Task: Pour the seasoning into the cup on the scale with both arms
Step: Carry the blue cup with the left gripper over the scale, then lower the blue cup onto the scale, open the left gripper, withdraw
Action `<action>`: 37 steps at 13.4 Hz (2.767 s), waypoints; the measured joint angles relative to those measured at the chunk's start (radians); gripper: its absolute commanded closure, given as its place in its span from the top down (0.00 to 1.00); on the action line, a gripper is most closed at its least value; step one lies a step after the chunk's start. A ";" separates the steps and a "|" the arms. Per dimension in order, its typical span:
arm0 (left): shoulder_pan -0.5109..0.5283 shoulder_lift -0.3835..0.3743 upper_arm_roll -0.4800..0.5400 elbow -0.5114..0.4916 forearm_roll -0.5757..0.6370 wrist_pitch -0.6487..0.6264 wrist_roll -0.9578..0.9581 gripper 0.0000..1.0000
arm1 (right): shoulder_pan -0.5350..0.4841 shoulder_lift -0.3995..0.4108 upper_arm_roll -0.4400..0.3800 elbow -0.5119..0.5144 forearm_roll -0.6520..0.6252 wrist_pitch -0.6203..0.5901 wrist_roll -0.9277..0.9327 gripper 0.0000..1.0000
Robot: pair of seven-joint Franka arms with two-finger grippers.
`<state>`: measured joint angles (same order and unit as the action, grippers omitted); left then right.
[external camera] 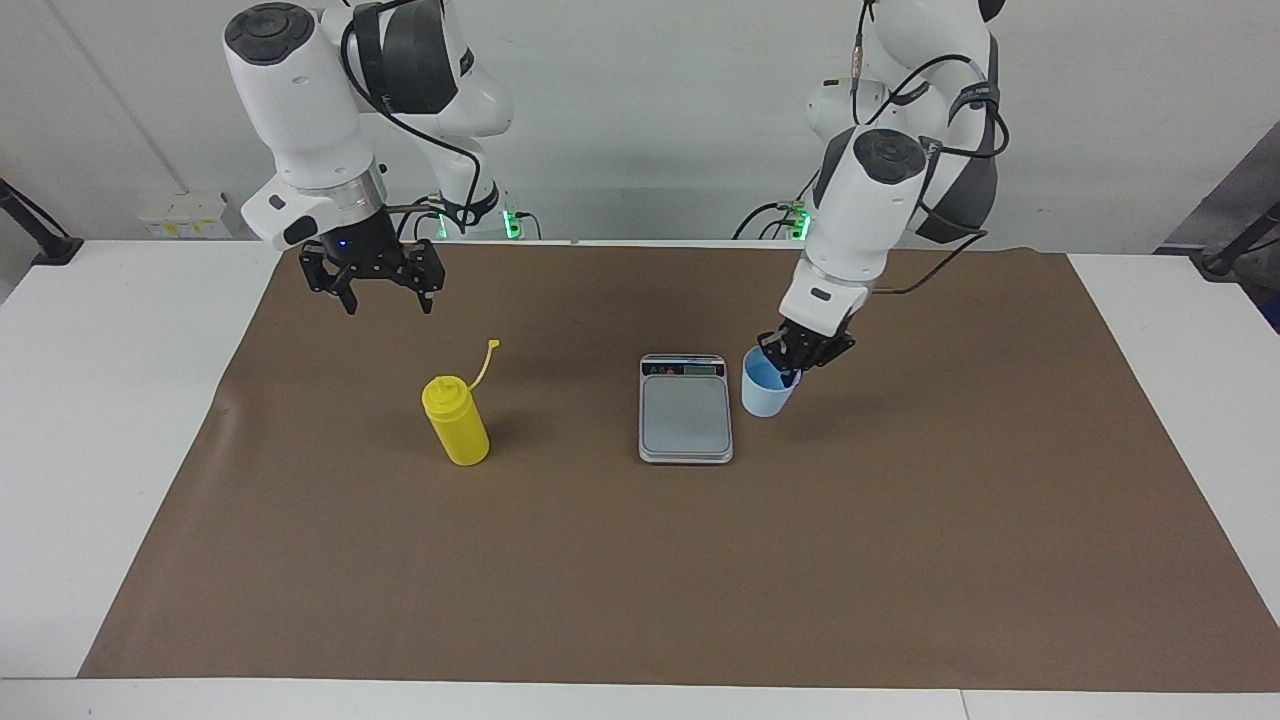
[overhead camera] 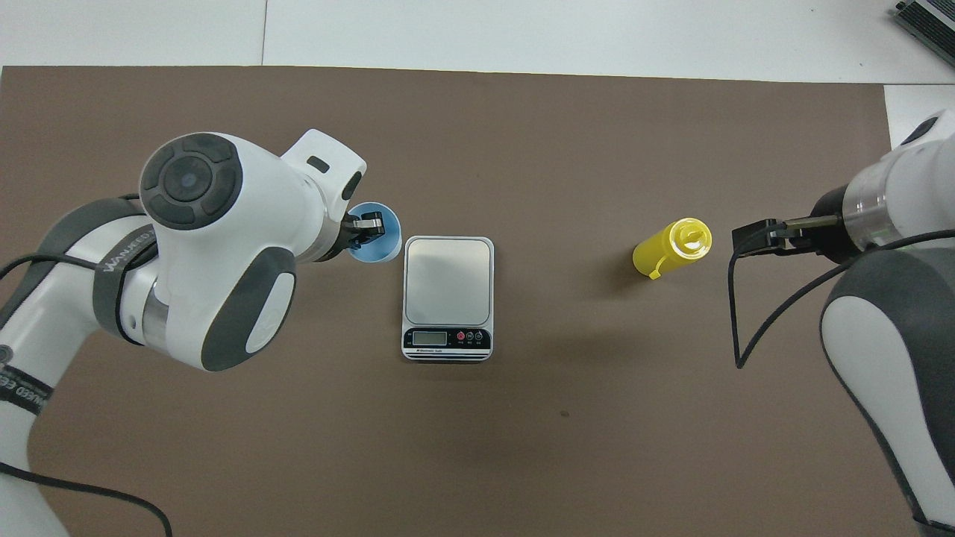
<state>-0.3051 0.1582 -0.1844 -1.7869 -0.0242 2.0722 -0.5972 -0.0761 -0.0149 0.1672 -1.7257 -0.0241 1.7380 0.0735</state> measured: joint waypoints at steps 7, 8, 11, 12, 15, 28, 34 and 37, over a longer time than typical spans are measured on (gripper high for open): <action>-0.115 0.121 0.002 -0.005 0.029 0.087 -0.101 0.00 | 0.000 0.000 0.000 0.000 0.000 0.000 0.000 1.00; -0.119 0.131 0.002 -0.008 0.038 0.102 -0.110 0.00 | 0.000 0.000 0.000 0.000 0.000 0.000 0.000 1.00; -0.123 0.141 0.002 -0.018 0.042 0.133 -0.116 0.00 | 0.000 0.000 0.000 0.000 0.000 0.000 0.000 1.00; -0.123 0.141 0.002 -0.019 0.042 0.138 -0.117 0.00 | 0.000 0.000 0.000 0.000 0.000 0.000 0.000 1.00; -0.125 0.145 0.002 -0.027 0.043 0.149 -0.117 0.00 | 0.000 0.000 0.000 0.000 0.000 0.000 0.000 1.00; -0.103 0.100 0.035 -0.010 0.105 0.110 -0.117 1.00 | -0.004 0.000 0.000 0.000 0.000 0.000 0.000 1.00; 0.039 -0.022 0.039 0.002 0.115 -0.066 0.156 1.00 | -0.004 0.000 0.000 0.000 0.000 0.000 0.000 1.00; 0.119 -0.070 0.040 0.002 0.114 -0.127 0.317 1.00 | -0.026 0.000 -0.001 0.000 0.000 0.000 0.000 1.00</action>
<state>-0.1865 0.0880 -0.1447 -1.7848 0.0902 1.9452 -0.2804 -0.1021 -0.0153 0.1665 -1.7255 -0.0241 1.7376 0.0735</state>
